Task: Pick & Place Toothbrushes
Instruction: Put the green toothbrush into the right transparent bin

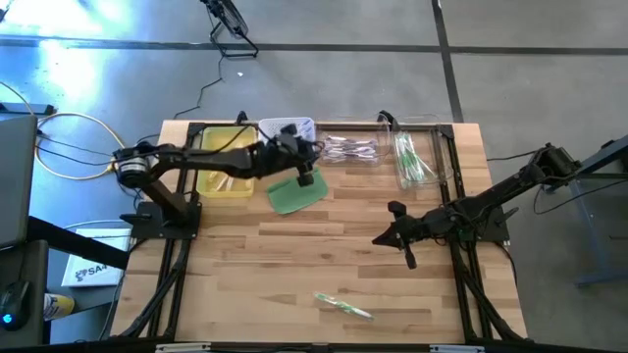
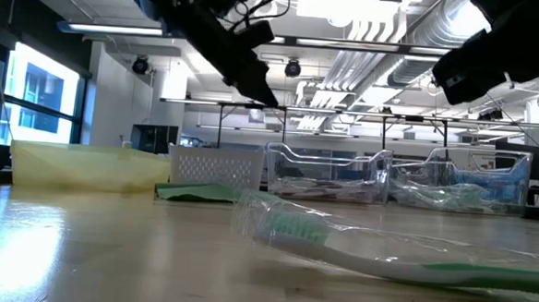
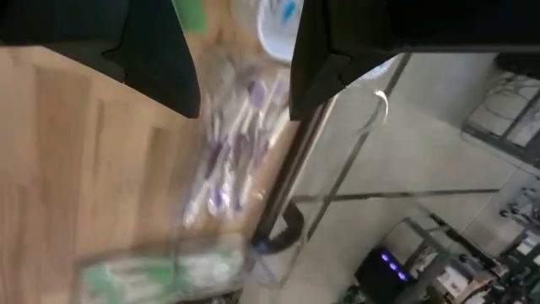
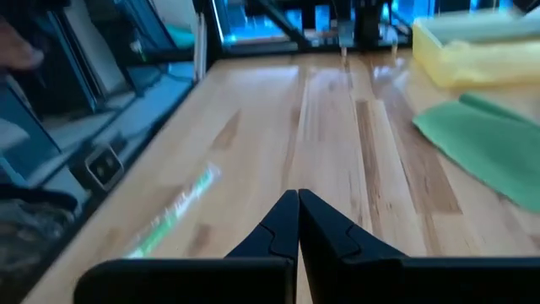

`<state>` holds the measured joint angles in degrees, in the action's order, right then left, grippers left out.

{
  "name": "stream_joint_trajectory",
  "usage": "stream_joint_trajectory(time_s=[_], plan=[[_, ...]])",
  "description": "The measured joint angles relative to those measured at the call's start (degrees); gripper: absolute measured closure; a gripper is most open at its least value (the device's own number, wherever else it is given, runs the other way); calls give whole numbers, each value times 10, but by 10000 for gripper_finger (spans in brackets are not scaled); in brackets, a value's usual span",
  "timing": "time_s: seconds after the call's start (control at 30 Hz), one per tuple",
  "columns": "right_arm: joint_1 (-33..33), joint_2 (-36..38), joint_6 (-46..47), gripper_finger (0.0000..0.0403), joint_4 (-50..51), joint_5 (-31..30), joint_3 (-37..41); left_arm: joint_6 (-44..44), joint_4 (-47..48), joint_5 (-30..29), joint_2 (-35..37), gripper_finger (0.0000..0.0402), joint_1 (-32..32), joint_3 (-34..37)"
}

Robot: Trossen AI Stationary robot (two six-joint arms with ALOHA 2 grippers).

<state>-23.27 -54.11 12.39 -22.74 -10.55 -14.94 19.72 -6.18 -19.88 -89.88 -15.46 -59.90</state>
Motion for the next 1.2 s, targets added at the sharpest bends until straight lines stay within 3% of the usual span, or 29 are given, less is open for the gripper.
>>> stream_joint_trajectory(time_s=[0.23, 0.43, 0.6, 0.73, 0.87, 0.97, 1.2], plan=[[0, 30, -5, 401, -24, 0, 0, 31, 75, -90, 47, 224, 77, 0], [0, 117, -3, 401, 19, -1, 0, 42, 18, -172, 124, 224, 149, 83], [0, 217, -4, 401, 114, -62, -1, 41, -128, -170, 196, 224, 194, 213], [0, 285, -2, 401, 176, -90, 0, 36, -181, -144, 235, 224, 220, 280], [0, 345, -2, 401, 183, -91, 0, 44, -178, -82, 254, 224, 237, 294], [0, 380, -6, 401, 199, -103, 0, 80, -181, -72, 259, 224, 256, 296], [0, 443, -1, 401, 266, -106, 0, 180, -177, -138, 308, 224, 311, 296]])
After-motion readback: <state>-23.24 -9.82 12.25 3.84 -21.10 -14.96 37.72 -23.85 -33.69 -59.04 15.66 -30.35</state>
